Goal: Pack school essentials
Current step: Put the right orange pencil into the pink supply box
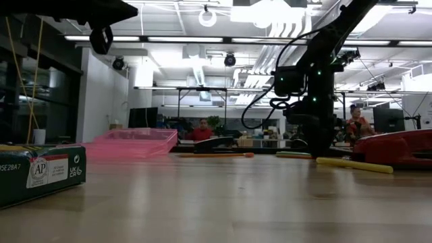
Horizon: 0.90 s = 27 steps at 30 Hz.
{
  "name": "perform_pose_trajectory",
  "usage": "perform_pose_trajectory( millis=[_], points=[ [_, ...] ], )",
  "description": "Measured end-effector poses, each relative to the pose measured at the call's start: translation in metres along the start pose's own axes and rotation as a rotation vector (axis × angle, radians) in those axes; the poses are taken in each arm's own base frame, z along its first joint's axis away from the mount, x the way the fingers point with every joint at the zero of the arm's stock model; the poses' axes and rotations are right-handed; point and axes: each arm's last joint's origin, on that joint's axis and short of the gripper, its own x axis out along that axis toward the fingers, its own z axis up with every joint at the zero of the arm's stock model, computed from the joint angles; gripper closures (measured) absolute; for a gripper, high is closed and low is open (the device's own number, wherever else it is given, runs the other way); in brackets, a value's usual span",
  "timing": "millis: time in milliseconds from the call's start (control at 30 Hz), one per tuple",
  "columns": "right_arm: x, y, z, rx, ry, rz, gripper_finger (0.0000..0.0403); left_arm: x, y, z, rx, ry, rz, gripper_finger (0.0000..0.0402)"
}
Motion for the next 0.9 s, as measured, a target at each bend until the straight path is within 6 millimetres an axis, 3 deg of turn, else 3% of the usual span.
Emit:
perform_pose_trajectory(
  millis=[200, 433, 633, 767, 900],
  points=[
    [0.0, -0.004, 0.001, -0.024, 0.023, 0.072, 0.0301, 0.0, 0.0, 0.0, -0.007, 0.001, -0.001, 0.0401],
    [0.0, -0.004, 0.001, -0.042, 0.026, 0.075, 0.039, 0.002, -0.001, 0.002, -0.018, -0.02, -0.015, 0.0401],
    [-0.003, 0.0, -0.001, -0.053, 0.046, 0.148, 0.0397, 0.011, -0.003, 0.004, -0.019, -0.052, -0.032, 0.0401],
    [-0.021, 0.015, -0.008, -0.118, -0.005, 0.199, 0.04, 0.015, -0.004, 0.006, -0.016, -0.05, -0.031, 0.0401],
    [-0.051, 0.035, -0.017, -0.174, -0.15, 0.275, 0.0401, 0.017, -0.005, 0.012, 0.003, -0.062, -0.025, 0.0401]
  ],
)
